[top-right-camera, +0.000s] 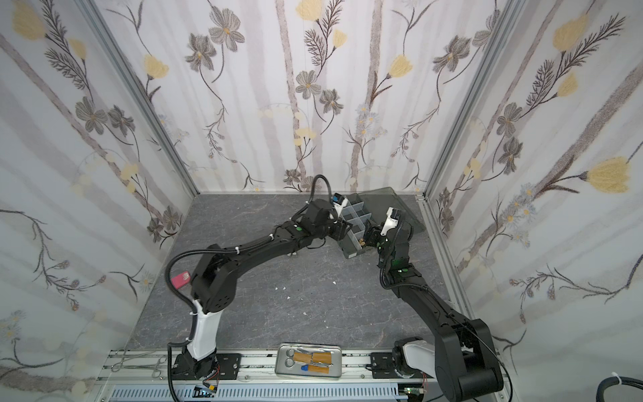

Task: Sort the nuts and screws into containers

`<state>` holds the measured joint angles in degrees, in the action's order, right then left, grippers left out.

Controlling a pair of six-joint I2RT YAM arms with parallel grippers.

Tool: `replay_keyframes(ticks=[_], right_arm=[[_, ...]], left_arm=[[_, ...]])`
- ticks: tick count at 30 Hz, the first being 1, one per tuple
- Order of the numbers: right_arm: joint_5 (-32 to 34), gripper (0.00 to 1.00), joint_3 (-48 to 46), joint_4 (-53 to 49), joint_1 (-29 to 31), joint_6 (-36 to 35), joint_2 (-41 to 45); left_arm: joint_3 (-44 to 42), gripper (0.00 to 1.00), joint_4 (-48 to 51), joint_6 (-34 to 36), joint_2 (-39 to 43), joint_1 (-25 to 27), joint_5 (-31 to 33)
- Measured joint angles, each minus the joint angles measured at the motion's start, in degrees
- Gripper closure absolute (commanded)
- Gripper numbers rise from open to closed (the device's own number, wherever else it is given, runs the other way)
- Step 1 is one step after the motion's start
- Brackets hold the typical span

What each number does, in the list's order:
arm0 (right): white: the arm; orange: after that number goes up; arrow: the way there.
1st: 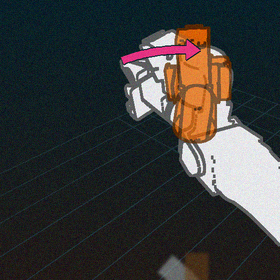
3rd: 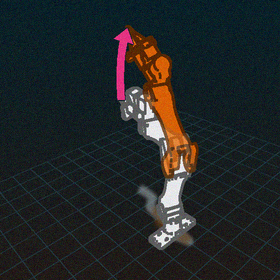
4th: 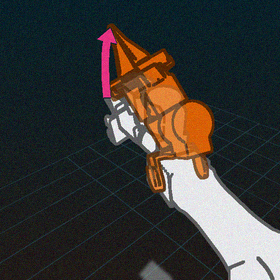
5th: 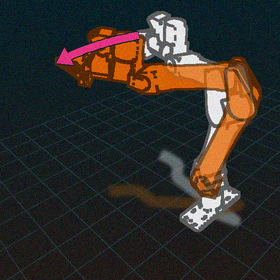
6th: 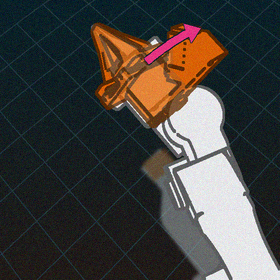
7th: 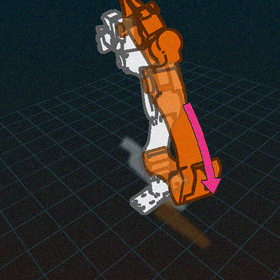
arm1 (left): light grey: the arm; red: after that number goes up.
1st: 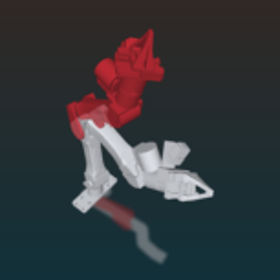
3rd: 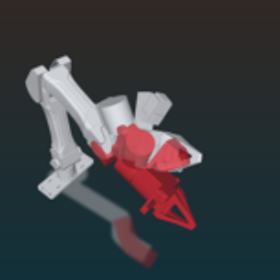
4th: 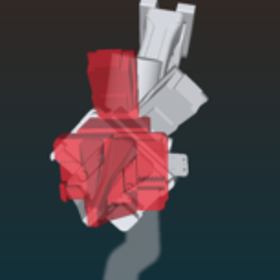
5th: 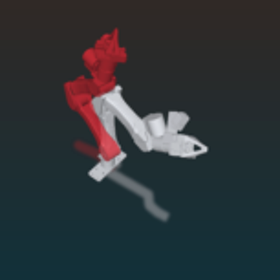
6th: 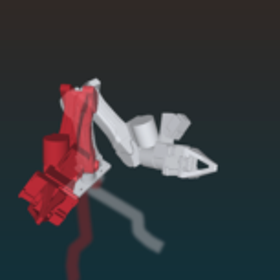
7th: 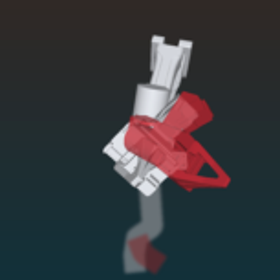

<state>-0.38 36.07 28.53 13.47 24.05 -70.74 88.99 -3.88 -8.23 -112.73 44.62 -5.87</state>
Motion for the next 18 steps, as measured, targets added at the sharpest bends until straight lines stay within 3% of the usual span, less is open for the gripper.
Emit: replay_keyframes(ticks=[3, 6, 8, 14, 18], right_arm=[[-4.8, 0.40, 1.8, 0.7, 1.7, -1.1, -2.8], [-7.6, 0.41, 5.7, -0.5, 5.1, -4.0, -6.3], [-9.3, 0.40, 10.3, -2.3, 8.0, -6.7, -9.9], [-13.4, 0.43, 25.0, -11.6, 17.9, -14.9, -24.3], [-12.5, 0.44, 32.1, -19.4, 22.0, -16.6, -33.5]], left_arm=[[-16.6, 0.44, -12.5, -1.8, 10.7, -4.7, 2.8], [-29.4, 0.29, -18.8, -4.1, 17.9, -9.4, 5.9], [-36.4, 0.26, -21.9, -5.5, 22.4, -12.3, 7.3], [-48.9, 0.19, -23.6, -7.0, 33.2, -17.3, 13.0], [-57.2, 0.05, -22.6, -6.8, 42.1, -17.4, 15.4]])
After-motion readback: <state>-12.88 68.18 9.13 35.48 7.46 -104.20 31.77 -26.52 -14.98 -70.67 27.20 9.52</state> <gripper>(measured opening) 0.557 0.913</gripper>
